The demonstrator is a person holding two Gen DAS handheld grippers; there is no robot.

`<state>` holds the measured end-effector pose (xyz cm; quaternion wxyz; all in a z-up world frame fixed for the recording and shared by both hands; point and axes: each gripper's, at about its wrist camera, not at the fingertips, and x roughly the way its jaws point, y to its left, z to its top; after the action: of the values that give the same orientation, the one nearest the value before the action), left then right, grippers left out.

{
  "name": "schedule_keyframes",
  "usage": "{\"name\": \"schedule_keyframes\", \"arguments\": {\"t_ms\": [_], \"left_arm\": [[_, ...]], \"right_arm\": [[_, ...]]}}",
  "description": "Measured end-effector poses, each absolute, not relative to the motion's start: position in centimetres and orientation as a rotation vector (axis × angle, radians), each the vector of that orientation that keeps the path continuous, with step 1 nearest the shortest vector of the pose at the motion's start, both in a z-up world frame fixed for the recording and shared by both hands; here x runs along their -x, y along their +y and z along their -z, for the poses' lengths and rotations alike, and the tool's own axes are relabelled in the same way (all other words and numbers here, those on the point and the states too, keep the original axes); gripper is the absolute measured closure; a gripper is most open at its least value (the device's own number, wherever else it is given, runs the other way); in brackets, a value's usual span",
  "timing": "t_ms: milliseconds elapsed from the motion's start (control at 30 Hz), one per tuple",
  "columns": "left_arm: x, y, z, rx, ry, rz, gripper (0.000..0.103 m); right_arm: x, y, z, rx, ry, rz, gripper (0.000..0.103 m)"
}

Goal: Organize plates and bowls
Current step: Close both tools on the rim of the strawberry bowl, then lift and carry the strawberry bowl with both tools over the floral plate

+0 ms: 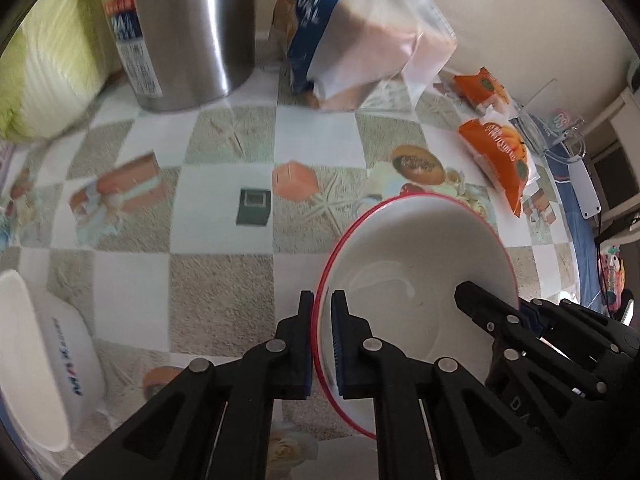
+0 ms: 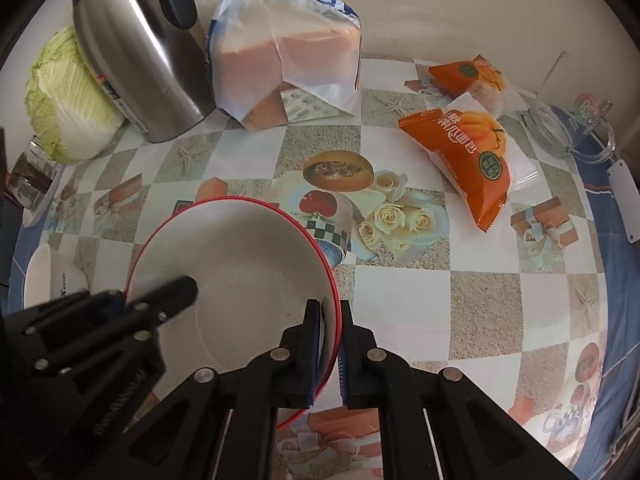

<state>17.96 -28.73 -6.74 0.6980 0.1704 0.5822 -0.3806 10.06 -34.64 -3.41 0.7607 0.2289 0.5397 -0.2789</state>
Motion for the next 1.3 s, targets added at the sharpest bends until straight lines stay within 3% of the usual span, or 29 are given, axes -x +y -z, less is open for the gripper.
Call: {"name": "schedule_keyframes", "arguments": {"t_ms": [333, 600, 1300], "left_arm": [[-17.8, -28.4, 7.0, -0.354, 1.307, 0.849, 0.095], [-17.0, -27.1, 3.3, -0.317, 1.247, 0.847, 0.095], [-12.4, -15.2, -2.9, -0.191, 1.193, 0.740, 0.095]], "right_arm": [[-9.8, -34.8, 4.1, -0.560, 1.151, 0.586, 0.094], [-9.1, -34.3, 1.0, -0.559, 1.101, 0.581, 0.094], [-4.5, -23.6, -5.2, -0.523, 1.055, 0.498, 0.094]]}}
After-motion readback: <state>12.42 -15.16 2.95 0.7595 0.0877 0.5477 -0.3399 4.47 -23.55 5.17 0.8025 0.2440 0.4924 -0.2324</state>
